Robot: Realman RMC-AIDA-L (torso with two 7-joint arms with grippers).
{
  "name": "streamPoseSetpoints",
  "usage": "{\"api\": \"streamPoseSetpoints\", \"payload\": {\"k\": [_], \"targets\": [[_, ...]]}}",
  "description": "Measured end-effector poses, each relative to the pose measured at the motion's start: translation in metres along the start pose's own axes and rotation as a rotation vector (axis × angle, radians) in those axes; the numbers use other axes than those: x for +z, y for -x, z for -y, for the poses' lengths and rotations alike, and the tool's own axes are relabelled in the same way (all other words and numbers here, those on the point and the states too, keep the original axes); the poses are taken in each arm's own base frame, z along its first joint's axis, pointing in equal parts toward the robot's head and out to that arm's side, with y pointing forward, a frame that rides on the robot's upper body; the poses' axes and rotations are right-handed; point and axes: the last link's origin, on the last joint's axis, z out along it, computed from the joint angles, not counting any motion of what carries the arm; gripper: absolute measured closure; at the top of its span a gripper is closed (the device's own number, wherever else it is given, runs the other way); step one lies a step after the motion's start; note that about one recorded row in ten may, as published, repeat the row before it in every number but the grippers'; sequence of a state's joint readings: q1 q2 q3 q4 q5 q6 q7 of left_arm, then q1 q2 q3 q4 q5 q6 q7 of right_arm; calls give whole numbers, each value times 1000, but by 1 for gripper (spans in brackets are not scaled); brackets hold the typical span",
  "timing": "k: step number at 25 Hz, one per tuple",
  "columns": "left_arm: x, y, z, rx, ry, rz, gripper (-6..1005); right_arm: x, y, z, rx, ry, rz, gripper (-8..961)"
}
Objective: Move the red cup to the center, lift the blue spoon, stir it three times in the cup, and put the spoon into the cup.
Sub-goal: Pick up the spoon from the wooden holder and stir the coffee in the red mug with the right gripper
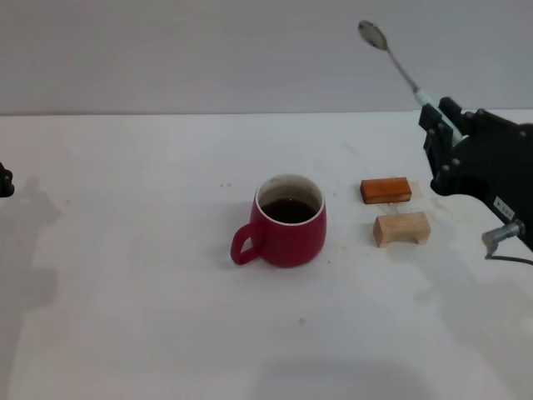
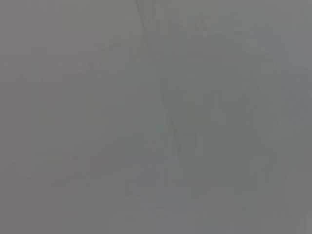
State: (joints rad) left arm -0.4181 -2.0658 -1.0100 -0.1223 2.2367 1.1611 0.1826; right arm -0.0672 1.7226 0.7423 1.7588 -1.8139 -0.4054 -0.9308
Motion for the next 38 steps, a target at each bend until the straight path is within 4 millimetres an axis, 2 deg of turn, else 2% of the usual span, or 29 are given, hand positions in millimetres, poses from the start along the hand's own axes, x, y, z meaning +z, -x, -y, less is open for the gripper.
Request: {"api": "streamPoseSetpoints", "payload": {"k": [7,14,18,21,22,23,27,38], "targets": [[-1,-1,-3,-16,0,-4,996,5,6,10,-38,-31,-45,820],[-5,1,-2,-19,-5,3,995,6,0,8,-75,-62,-31,820],[-5,2,-2,-19,-6,4,994,9,-11,0,-142,-91,22,819],[-5,2,-2,-19,-6,4,994,4,-15,-3,-164,-84,129,819],[-5,2,-2,-19,-6,4,995,-4,-17,-3,-134,-35,228,819],[-5,2,-2,-19,-6,4,995,-4,-17,-3,-134,-35,228,819],[-3,0,-3,-19,-2,-2,994,-18,-14,8,50,54,324,819],[-2,-1,-5,-24,4,-6,995,-23,-3,21,118,125,186,819]]}}
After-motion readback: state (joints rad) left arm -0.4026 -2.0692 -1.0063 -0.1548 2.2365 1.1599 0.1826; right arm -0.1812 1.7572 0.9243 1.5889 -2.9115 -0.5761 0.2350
